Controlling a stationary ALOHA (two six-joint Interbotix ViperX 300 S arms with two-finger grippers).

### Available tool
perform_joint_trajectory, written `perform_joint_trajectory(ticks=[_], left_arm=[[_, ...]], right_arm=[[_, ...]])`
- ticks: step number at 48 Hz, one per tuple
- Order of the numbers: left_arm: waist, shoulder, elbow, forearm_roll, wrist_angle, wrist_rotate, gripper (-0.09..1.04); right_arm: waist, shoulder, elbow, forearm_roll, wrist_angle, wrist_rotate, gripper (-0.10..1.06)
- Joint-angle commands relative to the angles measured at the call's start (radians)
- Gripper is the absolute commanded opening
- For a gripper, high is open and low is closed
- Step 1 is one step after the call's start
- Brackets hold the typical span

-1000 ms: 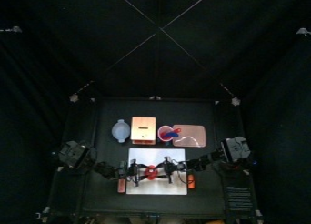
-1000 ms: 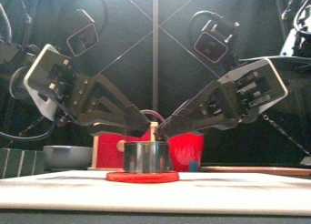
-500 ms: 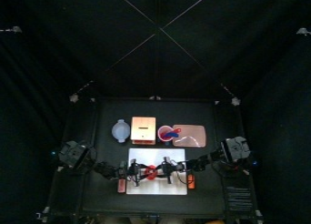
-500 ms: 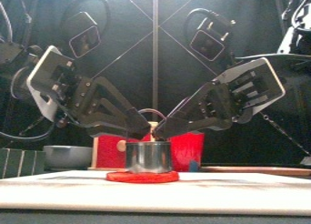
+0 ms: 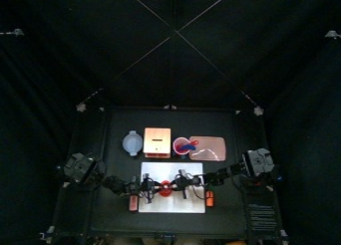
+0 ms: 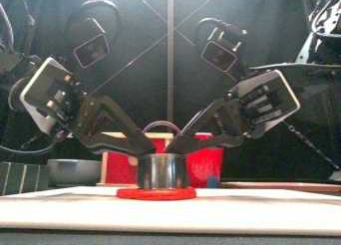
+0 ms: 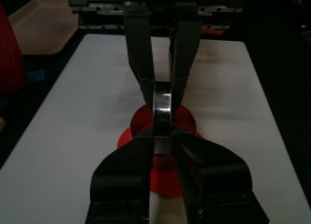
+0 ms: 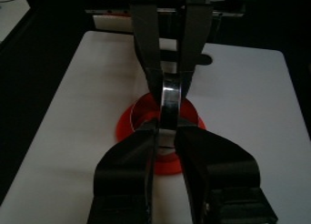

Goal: Get the cutter from the drawer then cut the dough then place the extra dough in the bowl
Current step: Cut the dough

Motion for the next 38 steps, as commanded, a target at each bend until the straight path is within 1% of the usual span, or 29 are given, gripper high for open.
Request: perform_joint_trajectory(ticks=[1,8,12,19,25,32,38], left_arm=[[-0.006,-0.031,-0.003,0.0,-0.002,0.003,0.59],[-0.006,-0.032,-0.005,0.009,0.017,0.005,0.59],[-0.006,-0.028,-0.009,0.015,0.032,0.005,0.59],[-0.006,-0.009,-0.02,0.017,0.067,0.003,0.59],[-0.008,0.014,-0.035,0.017,0.123,0.002,0.58],[-0.015,0.055,-0.049,0.014,0.155,-0.005,0.57],[-0.025,0.087,-0.058,-0.005,0.161,-0.011,0.55]], right_arm=[[-0.021,-0.026,-0.009,0.003,0.028,-0.003,0.59],[-0.017,-0.021,0.0,0.011,0.072,0.003,0.58],[-0.014,-0.017,0.002,0.026,0.095,0.008,0.58],[-0.002,-0.002,0.0,0.051,0.115,0.008,0.58],[0.0,0.014,0.0,0.072,0.132,0.008,0.58],[0.014,0.031,-0.011,0.084,0.133,0.014,0.58],[0.029,0.055,-0.015,0.129,0.133,0.014,0.58]])
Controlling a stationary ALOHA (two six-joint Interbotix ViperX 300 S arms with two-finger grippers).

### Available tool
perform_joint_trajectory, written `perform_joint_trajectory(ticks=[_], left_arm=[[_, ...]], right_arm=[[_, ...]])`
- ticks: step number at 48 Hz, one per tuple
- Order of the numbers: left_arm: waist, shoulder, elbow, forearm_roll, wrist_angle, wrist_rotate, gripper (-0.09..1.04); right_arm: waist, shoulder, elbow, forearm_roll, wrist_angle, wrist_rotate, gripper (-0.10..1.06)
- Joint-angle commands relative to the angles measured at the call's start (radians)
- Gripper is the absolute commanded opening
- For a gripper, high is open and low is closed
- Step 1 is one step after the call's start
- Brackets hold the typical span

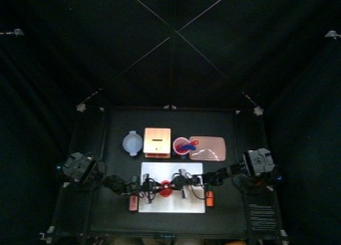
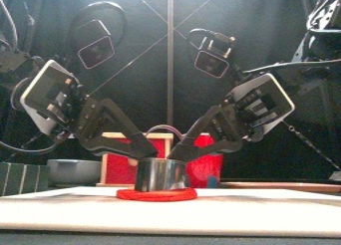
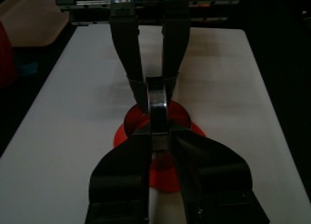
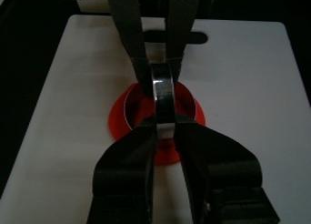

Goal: Get the cutter from the drawer then cut the dough then place the extra dough in the bowl
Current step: Cut the dough

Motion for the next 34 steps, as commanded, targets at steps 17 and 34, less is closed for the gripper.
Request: perform_joint_trajectory(ticks=[17,34], left_arm=[[-0.038,0.063,-0.009,-0.089,0.109,-0.009,0.5],[-0.032,0.029,0.003,-0.089,0.117,-0.002,0.5]], right_arm=[[0.012,0.037,-0.029,0.046,0.021,-0.005,0.58],[0.014,0.017,-0.026,0.038,0.021,-0.011,0.58]])
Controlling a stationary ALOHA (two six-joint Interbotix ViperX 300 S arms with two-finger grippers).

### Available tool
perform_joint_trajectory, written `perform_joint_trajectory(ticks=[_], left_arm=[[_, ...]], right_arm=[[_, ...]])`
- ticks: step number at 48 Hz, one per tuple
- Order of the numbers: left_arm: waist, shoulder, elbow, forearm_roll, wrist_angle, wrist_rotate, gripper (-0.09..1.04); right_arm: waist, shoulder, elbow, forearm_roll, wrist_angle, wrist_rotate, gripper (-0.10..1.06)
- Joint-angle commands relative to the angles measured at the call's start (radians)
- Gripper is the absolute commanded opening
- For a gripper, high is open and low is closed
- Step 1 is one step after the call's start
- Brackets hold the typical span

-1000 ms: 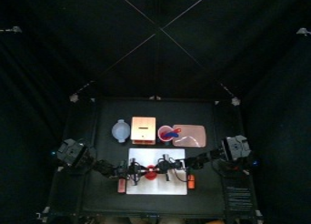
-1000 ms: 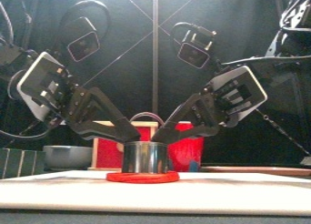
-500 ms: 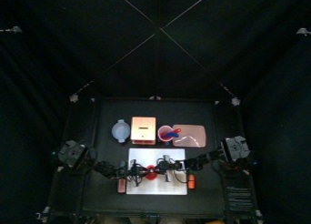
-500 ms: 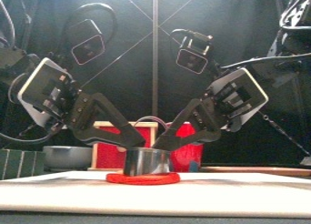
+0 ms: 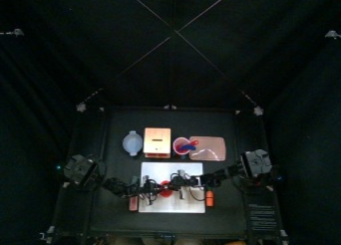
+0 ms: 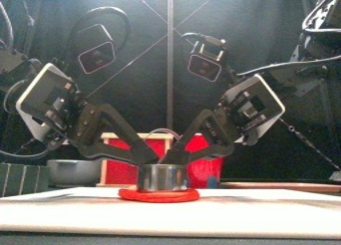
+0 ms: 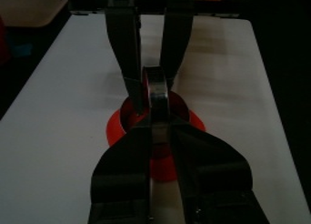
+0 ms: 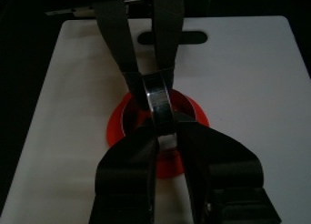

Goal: Get the cutter from the drawer then cut the dough then place the extra dough in the bowl
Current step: Cut the dough

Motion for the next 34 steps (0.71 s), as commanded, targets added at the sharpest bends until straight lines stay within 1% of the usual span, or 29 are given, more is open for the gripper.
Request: perform_joint_trajectory(ticks=[1,3,5,10,13,19,22,30,34], left_arm=[[-0.006,0.006,0.018,-0.003,0.063,0.0,0.5],[-0.005,-0.005,0.02,-0.002,0.057,0.002,0.5],[0.002,-0.023,0.02,0.009,0.055,0.011,0.51],[0.038,-0.078,0.021,0.054,0.058,0.074,0.52],[0.06,-0.104,0.018,0.057,0.058,0.104,0.52],[0.086,-0.152,0.011,0.071,0.055,0.158,0.56],[0.095,-0.166,0.009,0.091,0.055,0.176,0.6],[0.112,-0.172,0.005,0.098,0.054,0.181,0.72],[0.112,-0.173,0.003,0.1,0.052,0.181,0.75]], right_arm=[[0.0,-0.008,0.005,-0.003,0.021,0.0,0.58],[0.0,-0.012,0.0,-0.008,0.02,-0.005,0.59],[0.0,-0.018,-0.002,-0.029,0.023,-0.008,0.59],[-0.003,-0.034,-0.008,-0.089,0.031,0.002,0.59],[-0.002,-0.046,-0.011,-0.104,0.037,0.005,0.59],[-0.005,-0.052,-0.014,-0.115,0.044,0.0,0.6],[-0.005,-0.052,-0.018,-0.117,0.044,-0.002,0.6],[-0.005,-0.052,-0.043,-0.11,0.069,0.002,0.61],[-0.005,-0.054,-0.064,-0.115,0.098,0.002,0.61]])
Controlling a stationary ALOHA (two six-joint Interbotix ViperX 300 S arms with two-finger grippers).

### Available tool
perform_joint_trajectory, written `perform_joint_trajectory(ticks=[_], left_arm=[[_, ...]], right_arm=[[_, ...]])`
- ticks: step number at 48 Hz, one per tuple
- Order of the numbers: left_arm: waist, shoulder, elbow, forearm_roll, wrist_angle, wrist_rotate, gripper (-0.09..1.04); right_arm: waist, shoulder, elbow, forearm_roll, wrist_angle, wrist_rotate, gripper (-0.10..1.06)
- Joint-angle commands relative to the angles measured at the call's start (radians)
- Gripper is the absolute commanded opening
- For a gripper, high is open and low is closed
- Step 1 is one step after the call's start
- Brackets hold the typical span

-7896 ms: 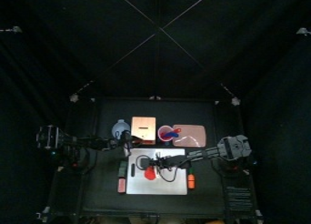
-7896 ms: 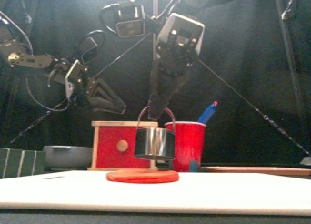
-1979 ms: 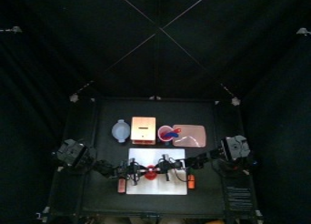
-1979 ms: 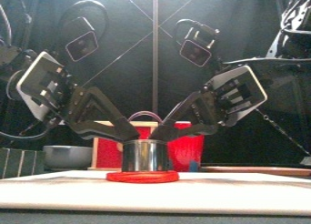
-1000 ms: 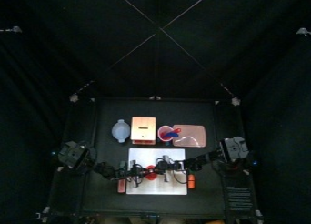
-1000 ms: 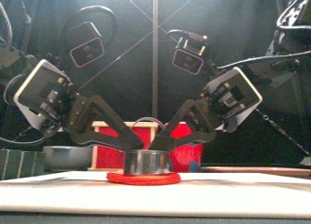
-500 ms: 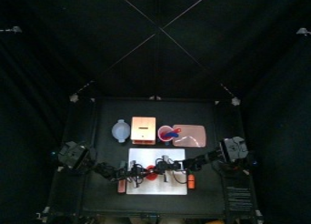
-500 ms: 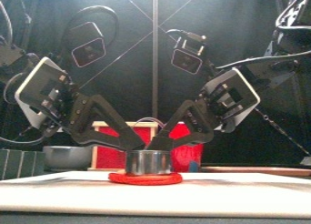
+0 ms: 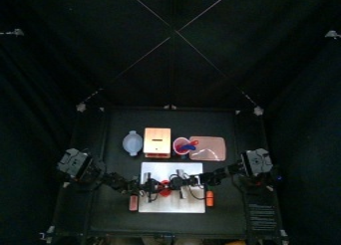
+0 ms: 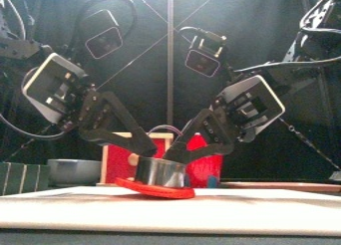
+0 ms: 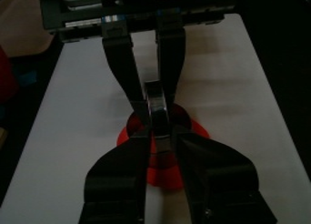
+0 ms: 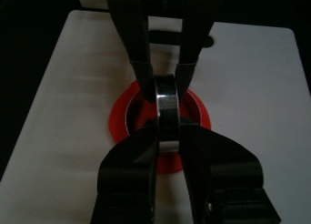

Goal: Get the cutter from the drawer then cut the dough then place the extra dough in the bowl
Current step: Cut the dough

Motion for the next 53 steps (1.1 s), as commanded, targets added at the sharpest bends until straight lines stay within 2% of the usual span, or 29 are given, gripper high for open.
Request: perform_joint_trajectory(ticks=[1,8,16,37,48,53], left_arm=[[0.006,-0.021,-0.018,0.003,-0.012,0.002,0.75],[-0.005,-0.044,-0.015,0.012,-0.069,0.008,0.75],[-0.025,-0.092,-0.002,0.098,-0.086,0.032,0.75],[-0.057,-0.13,0.098,0.008,-0.086,0.029,0.71],[-0.08,-0.092,0.089,-0.031,-0.072,0.029,0.65],[-0.086,-0.066,0.072,-0.037,-0.061,0.031,0.62]], right_arm=[[0.0,-0.029,-0.034,-0.002,0.034,-0.003,0.61],[0.0,-0.028,-0.063,-0.003,0.089,-0.005,0.61],[0.002,-0.031,-0.084,-0.003,0.117,-0.003,0.67],[-0.002,-0.075,-0.107,-0.029,0.138,0.002,0.72],[-0.006,-0.095,-0.184,-0.041,0.362,-0.003,0.72],[-0.009,-0.094,-0.236,-0.074,0.472,0.0,0.72]])
